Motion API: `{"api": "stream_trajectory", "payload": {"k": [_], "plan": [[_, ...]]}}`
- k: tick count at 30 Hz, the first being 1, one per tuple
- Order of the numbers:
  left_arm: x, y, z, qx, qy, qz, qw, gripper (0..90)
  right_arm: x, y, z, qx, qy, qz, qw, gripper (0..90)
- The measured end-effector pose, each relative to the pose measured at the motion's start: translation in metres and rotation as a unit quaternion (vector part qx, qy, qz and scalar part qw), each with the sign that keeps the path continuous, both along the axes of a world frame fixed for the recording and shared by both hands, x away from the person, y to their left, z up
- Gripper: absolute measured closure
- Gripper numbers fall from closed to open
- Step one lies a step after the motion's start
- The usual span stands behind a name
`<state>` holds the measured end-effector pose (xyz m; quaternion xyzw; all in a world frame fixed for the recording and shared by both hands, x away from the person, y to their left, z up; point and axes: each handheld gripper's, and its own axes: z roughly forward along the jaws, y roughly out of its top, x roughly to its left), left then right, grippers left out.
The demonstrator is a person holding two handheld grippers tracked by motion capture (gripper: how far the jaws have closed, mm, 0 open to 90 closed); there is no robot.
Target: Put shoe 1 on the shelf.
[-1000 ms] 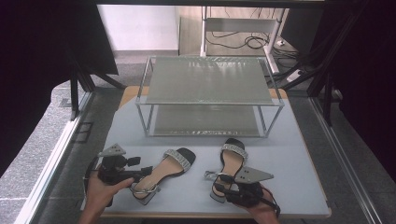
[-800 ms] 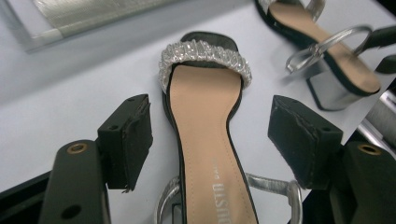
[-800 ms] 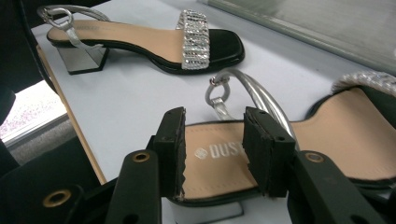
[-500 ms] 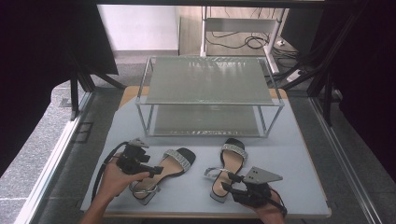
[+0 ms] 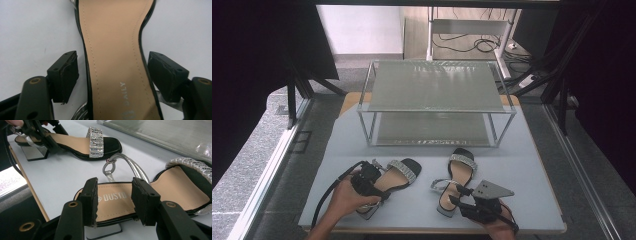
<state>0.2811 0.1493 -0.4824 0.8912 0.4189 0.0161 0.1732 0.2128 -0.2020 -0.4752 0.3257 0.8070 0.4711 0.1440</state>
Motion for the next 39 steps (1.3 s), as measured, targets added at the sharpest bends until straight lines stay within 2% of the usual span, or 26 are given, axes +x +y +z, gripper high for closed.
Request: {"api": "stream_trajectory", "payload": {"k": [2, 3, 6, 12, 21, 25, 27, 30, 39], "plan": [[0.0, -0.002, -0.001, 0.003, 0.002, 0.0, 1.0, 33.4, 0.0, 0.0, 0.0, 0.0, 0.0, -0.001, 1.0, 56.8], [0.0, -0.003, -0.001, 0.002, 0.003, 0.0, 1.0, 39.3, -0.001, 0.0, -0.001, -0.002, 0.0, 0.0, 1.0, 56.8], [-0.001, -0.004, -0.001, 0.002, 0.0, 0.003, 1.0, 39.9, -0.001, 0.001, -0.002, -0.004, 0.002, 0.0, 1.0, 56.7], [0.001, 0.004, -0.002, -0.021, 0.0, 0.008, 0.9997, 41.6, 0.0, 0.002, -0.005, -0.008, 0.006, 0.0, 0.9999, 56.5], [0.002, 0.009, -0.003, -0.038, -0.004, 0.012, 0.9992, 42.5, 0.002, 0.0, -0.006, -0.008, 0.01, -0.001, 0.9999, 56.4], [0.004, 0.015, -0.002, -0.063, -0.006, 0.025, 0.9977, 42.8, 0.002, -0.002, -0.006, -0.004, 0.012, -0.003, 0.9999, 56.4], [0.004, 0.017, -0.002, -0.064, -0.008, 0.027, 0.9976, 42.8, 0.002, -0.002, -0.006, -0.005, 0.012, -0.002, 0.9999, 56.3], [0.006, 0.023, -0.001, -0.08, -0.004, 0.03, 0.9964, 42.9, 0.003, -0.003, -0.006, -0.001, 0.014, -0.004, 0.9999, 56.3], [0.003, 0.031, 0.015, -0.126, -0.009, 0.028, 0.9916, 43.0, 0.001, -0.004, -0.003, 0.014, 0.013, -0.009, 0.9998, 56.0]]}}
